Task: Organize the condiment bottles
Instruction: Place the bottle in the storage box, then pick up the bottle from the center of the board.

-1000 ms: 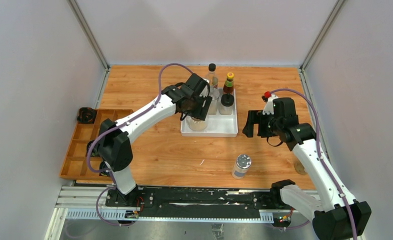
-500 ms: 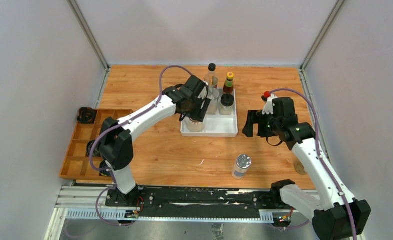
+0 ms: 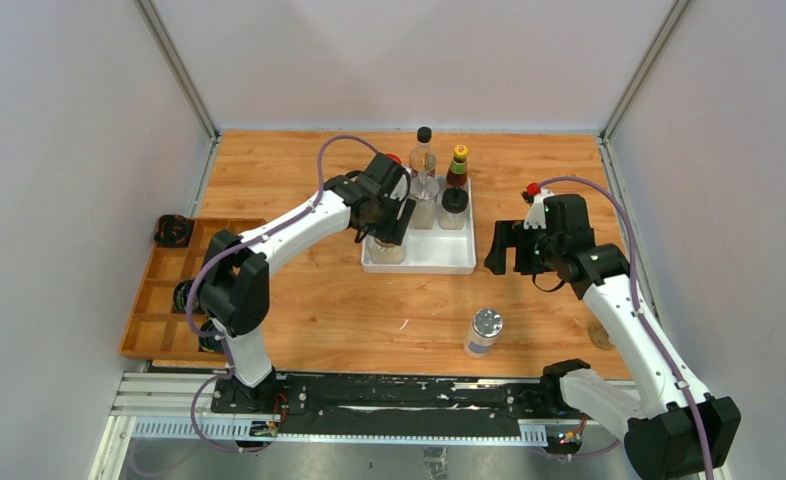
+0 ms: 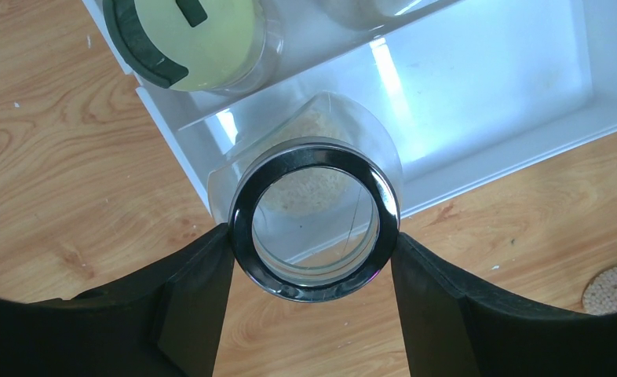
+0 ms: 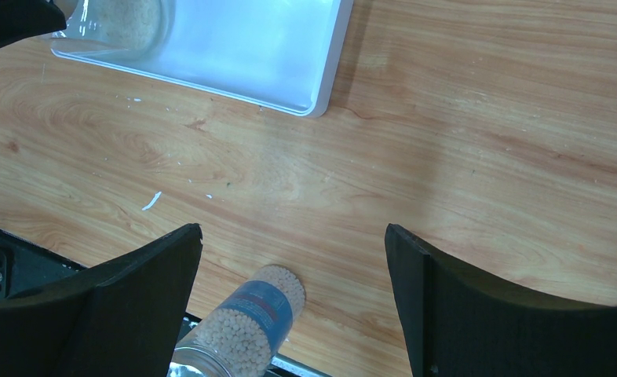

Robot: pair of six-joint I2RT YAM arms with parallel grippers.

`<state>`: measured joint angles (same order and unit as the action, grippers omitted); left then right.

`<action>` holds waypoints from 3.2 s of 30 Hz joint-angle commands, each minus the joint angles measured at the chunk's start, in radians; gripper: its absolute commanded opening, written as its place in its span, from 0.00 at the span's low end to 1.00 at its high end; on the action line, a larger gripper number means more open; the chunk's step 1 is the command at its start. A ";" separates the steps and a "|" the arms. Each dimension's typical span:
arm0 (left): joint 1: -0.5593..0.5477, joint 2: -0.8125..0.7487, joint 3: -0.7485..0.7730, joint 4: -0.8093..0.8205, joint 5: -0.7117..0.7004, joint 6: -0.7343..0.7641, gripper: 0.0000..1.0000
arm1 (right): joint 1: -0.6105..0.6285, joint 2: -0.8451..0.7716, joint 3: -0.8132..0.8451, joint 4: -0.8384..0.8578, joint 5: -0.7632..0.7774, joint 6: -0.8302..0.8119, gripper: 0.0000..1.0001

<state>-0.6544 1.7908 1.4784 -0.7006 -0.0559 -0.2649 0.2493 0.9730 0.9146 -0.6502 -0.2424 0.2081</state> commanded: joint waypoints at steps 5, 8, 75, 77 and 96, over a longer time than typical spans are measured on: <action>0.022 0.015 -0.013 0.043 0.015 0.002 0.72 | 0.010 0.000 -0.004 0.000 -0.008 -0.013 0.93; 0.026 0.017 -0.018 0.042 0.015 0.003 0.72 | 0.010 0.000 -0.007 0.000 -0.009 -0.012 0.93; -0.126 -0.753 -0.330 -0.068 0.130 -0.052 1.00 | 0.011 -0.244 0.184 -0.399 0.084 -0.053 0.93; -0.131 -0.835 -0.397 -0.069 0.109 -0.074 1.00 | 0.012 -0.270 0.181 -0.415 0.075 -0.042 0.93; -0.176 -1.120 -0.668 0.055 0.158 -0.235 1.00 | 0.011 -0.480 0.050 -0.308 0.000 0.099 0.93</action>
<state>-0.8143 0.6724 0.8520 -0.7311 0.0784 -0.4564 0.2493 0.5224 1.0237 -1.0138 -0.2207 0.2588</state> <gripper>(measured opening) 0.999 0.931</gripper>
